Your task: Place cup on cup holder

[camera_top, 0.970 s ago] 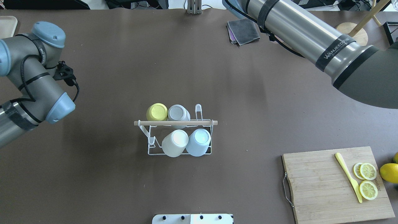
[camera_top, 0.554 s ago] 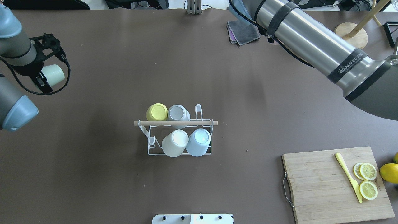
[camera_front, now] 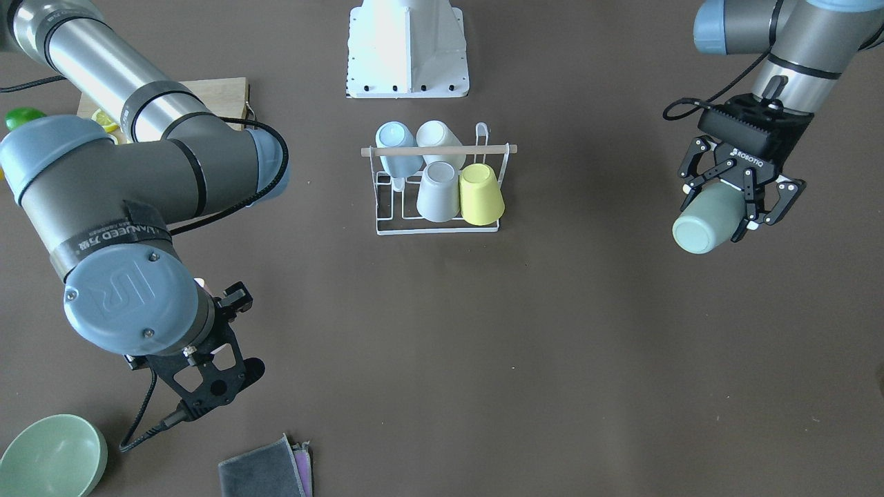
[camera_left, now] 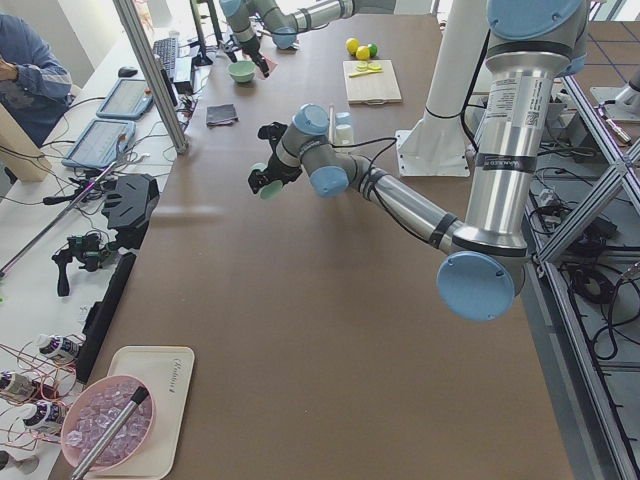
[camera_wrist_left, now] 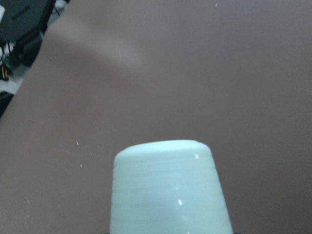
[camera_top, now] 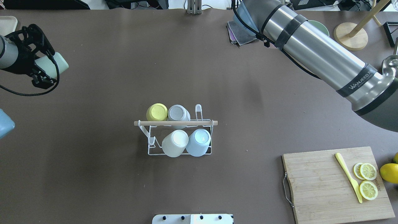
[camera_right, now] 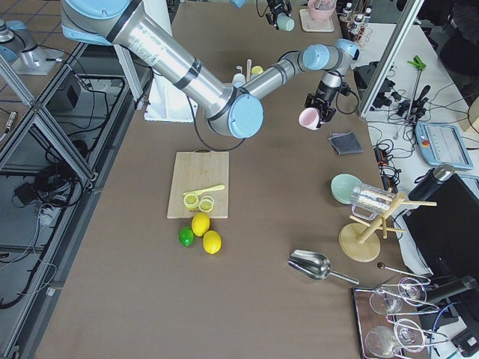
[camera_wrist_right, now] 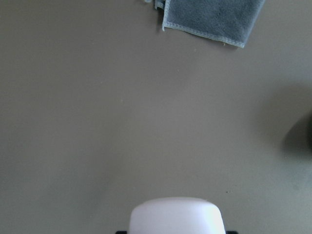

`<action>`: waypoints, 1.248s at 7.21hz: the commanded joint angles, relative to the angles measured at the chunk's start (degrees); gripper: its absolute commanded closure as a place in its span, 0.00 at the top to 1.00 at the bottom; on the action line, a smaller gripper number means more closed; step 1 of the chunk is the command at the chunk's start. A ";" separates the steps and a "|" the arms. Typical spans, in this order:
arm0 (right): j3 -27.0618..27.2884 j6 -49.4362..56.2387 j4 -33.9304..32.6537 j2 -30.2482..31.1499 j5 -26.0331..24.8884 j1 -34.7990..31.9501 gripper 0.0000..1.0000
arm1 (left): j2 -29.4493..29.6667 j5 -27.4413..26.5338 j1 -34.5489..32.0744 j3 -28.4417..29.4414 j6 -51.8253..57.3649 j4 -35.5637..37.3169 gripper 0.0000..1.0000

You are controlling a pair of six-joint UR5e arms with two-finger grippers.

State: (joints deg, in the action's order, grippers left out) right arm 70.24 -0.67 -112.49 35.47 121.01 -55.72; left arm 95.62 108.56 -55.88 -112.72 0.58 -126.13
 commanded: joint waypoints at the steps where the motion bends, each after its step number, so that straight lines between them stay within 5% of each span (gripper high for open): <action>1: 9.90 -10.98 10.14 5.39 0.19 1.84 0.00 | -1.83 -2.12 0.77 -0.13 -2.69 -17.07 0.81; 4: 14.56 -21.62 30.32 9.87 0.11 2.11 0.00 | -4.73 -15.97 10.23 -0.31 -4.34 -36.41 0.81; 9: 15.80 -30.14 69.19 20.61 -3.12 5.08 0.00 | -3.78 -23.73 23.95 0.30 -13.85 -53.40 0.81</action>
State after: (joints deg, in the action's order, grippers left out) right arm 85.91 -26.97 -51.76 54.98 119.76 -52.23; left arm 91.38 87.28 -35.43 -112.76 -12.11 -176.13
